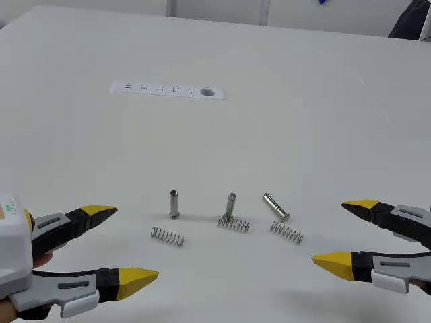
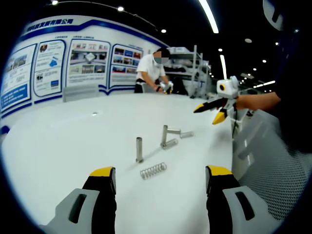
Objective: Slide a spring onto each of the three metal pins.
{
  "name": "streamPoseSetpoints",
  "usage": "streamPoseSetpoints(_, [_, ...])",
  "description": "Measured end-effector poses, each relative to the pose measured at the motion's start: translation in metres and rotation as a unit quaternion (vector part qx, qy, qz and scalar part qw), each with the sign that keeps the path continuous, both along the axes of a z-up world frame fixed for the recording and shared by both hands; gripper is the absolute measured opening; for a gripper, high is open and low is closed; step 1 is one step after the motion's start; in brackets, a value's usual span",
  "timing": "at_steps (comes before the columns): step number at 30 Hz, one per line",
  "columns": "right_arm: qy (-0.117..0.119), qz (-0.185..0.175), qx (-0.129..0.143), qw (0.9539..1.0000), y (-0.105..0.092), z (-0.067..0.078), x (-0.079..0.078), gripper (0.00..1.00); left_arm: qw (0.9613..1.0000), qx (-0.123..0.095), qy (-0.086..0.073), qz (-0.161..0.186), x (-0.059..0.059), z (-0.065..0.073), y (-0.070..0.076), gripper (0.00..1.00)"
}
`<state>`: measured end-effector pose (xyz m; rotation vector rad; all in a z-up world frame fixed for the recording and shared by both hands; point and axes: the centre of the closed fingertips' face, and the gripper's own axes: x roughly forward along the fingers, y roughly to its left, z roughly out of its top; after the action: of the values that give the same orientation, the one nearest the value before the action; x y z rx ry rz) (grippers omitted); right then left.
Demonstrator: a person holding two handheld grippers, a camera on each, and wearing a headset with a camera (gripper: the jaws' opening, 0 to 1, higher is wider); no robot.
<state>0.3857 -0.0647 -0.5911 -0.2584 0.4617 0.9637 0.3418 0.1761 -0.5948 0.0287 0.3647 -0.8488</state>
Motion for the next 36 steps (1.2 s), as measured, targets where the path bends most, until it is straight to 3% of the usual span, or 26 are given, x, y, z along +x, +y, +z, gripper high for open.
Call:
streamPoseSetpoints(12, [0.006,-0.004,-0.006,1.0,-0.001,-0.001,0.004,0.67,1.0,-0.001,0.002,-0.001,-0.001,-0.002,-0.001,0.76])
streamPoseSetpoints(26, [0.0,-0.002,-0.022,0.9998,0.021,0.015,0.038,0.55,1.0,-0.002,0.001,-0.003,-0.001,0.0,-0.002,0.76])
streamPoseSetpoints(36, [0.021,-0.01,-0.079,0.9966,0.041,0.002,0.066,0.4,1.0,-0.001,0.001,-0.001,-0.002,0.001,-0.001,0.75])
